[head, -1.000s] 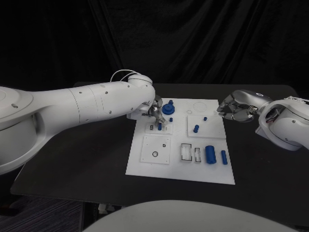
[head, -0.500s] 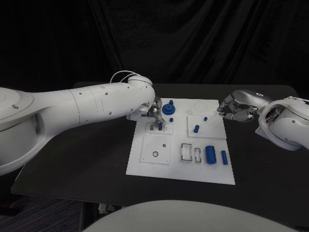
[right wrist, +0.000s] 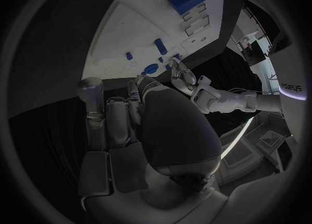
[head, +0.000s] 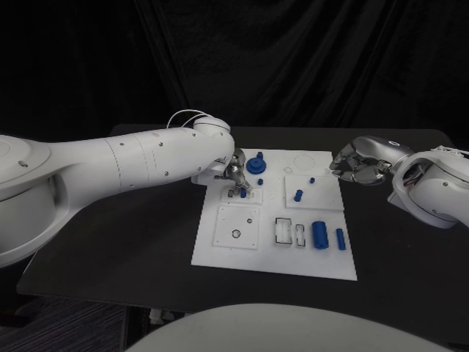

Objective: Assemble the parts on the task board

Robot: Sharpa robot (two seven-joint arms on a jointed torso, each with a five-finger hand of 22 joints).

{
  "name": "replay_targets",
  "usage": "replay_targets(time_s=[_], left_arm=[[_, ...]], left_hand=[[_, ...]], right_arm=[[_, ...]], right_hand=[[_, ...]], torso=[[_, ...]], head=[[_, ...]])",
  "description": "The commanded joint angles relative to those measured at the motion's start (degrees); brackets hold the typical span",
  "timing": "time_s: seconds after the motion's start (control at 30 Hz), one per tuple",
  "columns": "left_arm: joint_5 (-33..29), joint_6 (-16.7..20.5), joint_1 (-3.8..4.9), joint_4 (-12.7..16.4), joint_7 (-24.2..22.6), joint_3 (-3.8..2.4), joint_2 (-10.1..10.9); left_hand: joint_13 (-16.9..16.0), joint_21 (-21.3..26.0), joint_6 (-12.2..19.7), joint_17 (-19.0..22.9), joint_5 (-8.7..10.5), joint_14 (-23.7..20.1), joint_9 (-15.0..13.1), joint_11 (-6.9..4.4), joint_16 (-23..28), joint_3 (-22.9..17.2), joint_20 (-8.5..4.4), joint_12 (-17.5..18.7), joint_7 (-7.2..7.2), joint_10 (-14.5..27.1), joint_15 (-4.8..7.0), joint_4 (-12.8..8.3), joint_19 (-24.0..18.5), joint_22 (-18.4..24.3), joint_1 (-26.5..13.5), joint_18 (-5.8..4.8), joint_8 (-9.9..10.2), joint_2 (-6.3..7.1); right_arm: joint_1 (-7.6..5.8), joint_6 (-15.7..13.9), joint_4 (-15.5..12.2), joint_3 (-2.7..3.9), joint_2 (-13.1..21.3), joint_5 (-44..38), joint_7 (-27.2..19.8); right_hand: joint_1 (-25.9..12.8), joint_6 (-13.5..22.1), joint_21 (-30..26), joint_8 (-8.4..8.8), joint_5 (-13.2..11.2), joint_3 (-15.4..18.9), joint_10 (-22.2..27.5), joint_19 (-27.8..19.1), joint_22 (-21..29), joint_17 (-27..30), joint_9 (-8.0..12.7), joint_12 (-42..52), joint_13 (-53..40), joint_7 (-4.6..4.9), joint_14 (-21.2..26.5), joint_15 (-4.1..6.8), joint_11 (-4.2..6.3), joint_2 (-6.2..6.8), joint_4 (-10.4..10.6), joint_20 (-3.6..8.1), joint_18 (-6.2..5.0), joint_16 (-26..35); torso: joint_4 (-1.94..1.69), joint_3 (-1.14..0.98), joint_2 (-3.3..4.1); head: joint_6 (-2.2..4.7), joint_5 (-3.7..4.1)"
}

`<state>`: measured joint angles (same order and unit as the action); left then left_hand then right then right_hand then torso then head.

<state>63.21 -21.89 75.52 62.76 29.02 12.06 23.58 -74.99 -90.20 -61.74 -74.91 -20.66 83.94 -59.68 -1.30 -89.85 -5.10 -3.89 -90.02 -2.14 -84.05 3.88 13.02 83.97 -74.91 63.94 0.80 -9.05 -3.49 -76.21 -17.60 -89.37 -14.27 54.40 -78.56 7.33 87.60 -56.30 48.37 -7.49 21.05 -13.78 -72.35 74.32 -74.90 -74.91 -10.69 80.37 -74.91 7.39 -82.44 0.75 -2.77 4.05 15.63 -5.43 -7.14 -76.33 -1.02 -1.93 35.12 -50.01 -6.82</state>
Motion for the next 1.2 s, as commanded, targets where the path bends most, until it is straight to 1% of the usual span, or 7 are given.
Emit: replay_targets(time_s=[0.03,0.23,0.37,0.47,0.73,0.93,1.2], left_arm=[[0.05,-0.18,-0.32,0.18,0.04,0.01,0.01],[0.05,0.33,-0.44,0.35,-0.61,0.01,0.09],[0.05,0.95,-0.48,0.94,-1.05,0.01,0.44],[0.05,1.49,-0.50,1.43,-1.20,0.01,0.65],[0.05,3.82,-0.53,2.65,-1.20,0.01,1.17],[0.05,6.38,-0.61,3.50,-0.88,0.01,1.85],[0.05,10.12,-0.74,5.69,-0.77,0.01,3.60]], left_hand=[[-15.01,0.20,-0.26,-15.09,-0.28,6.06,0.08,-0.12,-0.15,-0.37,0.07,0.02,0.01,-5.95,-0.15,0.11,6.03,-15.09,0.44,-0.80,0.36,0.11],[-15.01,0.20,-0.39,-15.09,-1.58,6.06,0.04,-0.22,-0.15,-1.31,0.01,0.02,0.14,-5.95,-0.06,-0.44,6.03,-15.09,0.99,-0.80,0.45,0.19],[-15.01,0.20,-0.67,-15.09,-3.08,6.06,-0.17,-0.39,-0.15,-2.60,-0.12,0.02,0.35,-5.95,0.09,-1.43,6.03,-15.09,1.66,-0.80,0.37,0.77],[-15.01,0.20,-0.77,-15.09,-3.35,6.06,-0.25,-0.46,-0.15,-3.06,-0.17,0.02,0.42,-5.95,0.14,-1.76,6.03,-15.09,1.85,-0.80,0.33,0.90],[-15.01,0.20,-0.97,-15.09,-4.48,6.06,-0.85,-0.75,-0.15,-6.49,-0.47,0.02,0.67,-5.95,0.43,-3.63,6.03,-15.09,2.45,-0.80,0.11,1.67],[-15.01,0.20,-1.34,-15.09,-5.72,6.06,-1.60,-0.88,-0.15,-9.29,-0.65,0.02,0.82,-5.95,0.60,-4.58,6.03,-15.09,1.79,-0.80,-0.41,2.38],[-15.01,0.20,-1.46,-15.09,-5.84,6.06,-2.88,-1.09,-0.15,-12.81,-0.85,0.02,0.99,-5.95,0.78,-5.79,6.03,-15.09,0.40,-0.80,-1.28,3.51]], right_arm=[[0.12,-0.40,0.08,0.05,-0.07,-0.19,0.97],[0.12,-0.34,0.15,0.05,-0.11,-0.19,0.98],[0.12,-0.33,0.13,0.05,-0.03,-0.19,1.05],[0.12,-0.27,0.19,0.05,-0.01,-0.19,1.10],[0.12,-0.01,0.38,0.05,-0.12,-0.19,1.32],[0.12,0.00,0.42,0.05,-0.09,-0.19,1.50],[0.12,-0.23,0.39,0.04,-0.01,-0.19,1.64]], right_hand=[[0.10,-0.35,-0.16,0.26,0.25,-0.34,0.39,-0.47,-4.86,-0.45,-0.06,-0.32,0.08,-0.07,0.33,0.09,-0.13,-0.55,-0.01,0.09,-0.55,0.28],[0.11,-0.35,-0.14,0.27,0.29,-0.38,0.53,-0.46,-4.86,-0.38,-0.06,-0.41,0.21,-0.07,0.37,0.09,-0.13,-0.55,-0.02,0.09,-0.55,0.35],[0.11,-0.35,-0.14,0.27,0.29,-0.38,0.53,-0.46,-4.86,-0.38,-0.06,-0.41,0.21,-0.07,0.37,0.09,-0.13,-0.55,-0.02,0.09,-0.55,0.35],[0.11,-0.35,-0.14,0.27,0.29,-0.38,0.53,-0.46,-4.86,-0.38,-0.06,-0.41,0.21,-0.07,0.37,0.09,-0.13,-0.55,-0.02,0.09,-0.55,0.35],[0.12,-0.35,-0.30,0.28,0.32,-0.41,0.68,-0.51,-4.83,-0.29,-0.07,-0.50,0.34,-0.06,0.42,0.09,-0.14,-0.55,-0.03,0.09,-0.58,0.43],[0.12,-0.35,-0.70,0.29,0.34,-0.43,0.77,-0.66,-4.73,-0.04,-0.07,-0.55,0.42,-0.05,0.55,0.09,-0.14,-0.55,-0.03,0.09,-0.65,0.66],[0.09,-0.19,-3.29,0.49,0.45,-0.72,2.24,-1.78,-4.10,1.37,-0.05,-1.44,1.58,0.08,1.55,-0.04,-0.28,-0.32,-0.06,0.02,-1.03,2.08]], torso=[[0.01,0.01,0.01],[0.05,-0.02,-0.06],[-0.02,-0.05,-0.02],[-0.03,-0.06,-0.01],[0.09,0.00,-0.01],[-0.01,-0.03,0.02],[0.02,0.01,0.04]], head=[[0.01,-0.05],[0.01,-0.06],[0.01,0.07],[0.01,0.01],[0.01,-0.13],[0.01,-0.06],[0.01,0.12]])
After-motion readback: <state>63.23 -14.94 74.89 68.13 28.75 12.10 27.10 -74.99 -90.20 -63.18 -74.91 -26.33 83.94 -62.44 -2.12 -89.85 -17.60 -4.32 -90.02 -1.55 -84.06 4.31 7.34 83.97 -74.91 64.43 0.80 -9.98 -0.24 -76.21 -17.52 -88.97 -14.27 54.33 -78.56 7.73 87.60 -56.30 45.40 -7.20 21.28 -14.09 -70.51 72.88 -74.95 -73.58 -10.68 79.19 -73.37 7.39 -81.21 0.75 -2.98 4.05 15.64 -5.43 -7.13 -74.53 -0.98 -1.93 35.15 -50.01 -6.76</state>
